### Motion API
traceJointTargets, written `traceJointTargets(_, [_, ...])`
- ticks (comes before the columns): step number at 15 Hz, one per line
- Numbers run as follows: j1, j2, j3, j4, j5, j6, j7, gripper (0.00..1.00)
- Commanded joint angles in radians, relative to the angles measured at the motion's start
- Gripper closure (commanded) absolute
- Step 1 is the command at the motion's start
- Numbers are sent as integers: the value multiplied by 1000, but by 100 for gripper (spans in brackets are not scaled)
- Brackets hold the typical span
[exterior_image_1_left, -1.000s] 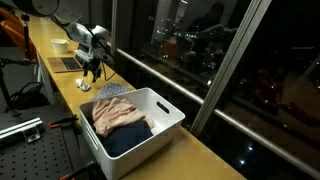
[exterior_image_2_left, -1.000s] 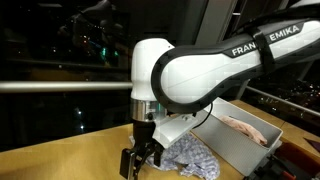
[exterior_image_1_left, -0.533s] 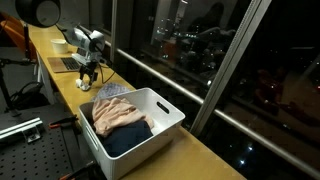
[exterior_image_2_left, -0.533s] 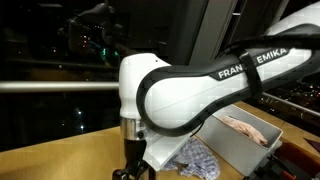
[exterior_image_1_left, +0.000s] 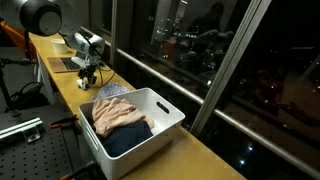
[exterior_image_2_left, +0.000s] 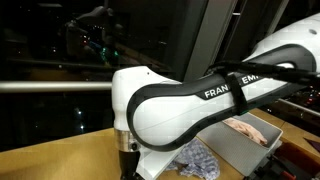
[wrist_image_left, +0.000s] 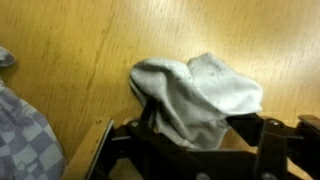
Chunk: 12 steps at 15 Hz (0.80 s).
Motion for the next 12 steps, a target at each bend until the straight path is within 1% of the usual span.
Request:
traceJointTargets(1, [1, 27, -3, 32, 3, -6, 2, 55])
traceJointTargets(5, [-10, 6, -6, 11, 1, -1, 8, 85])
traceJointTargets(6, [-13, -9, -10, 2, -3, -5, 13, 94])
traceJointTargets(7, [-14, -23, -14, -6, -8, -7, 18, 99])
traceJointTargets(9, [-13, -67, -28, -33, -21, -12, 39, 100])
traceJointTargets(10, [-13, -102, -39, -57, -32, -12, 54, 97])
traceJointTargets(12, [-17, -191, -64, -120, -54, -14, 87, 100])
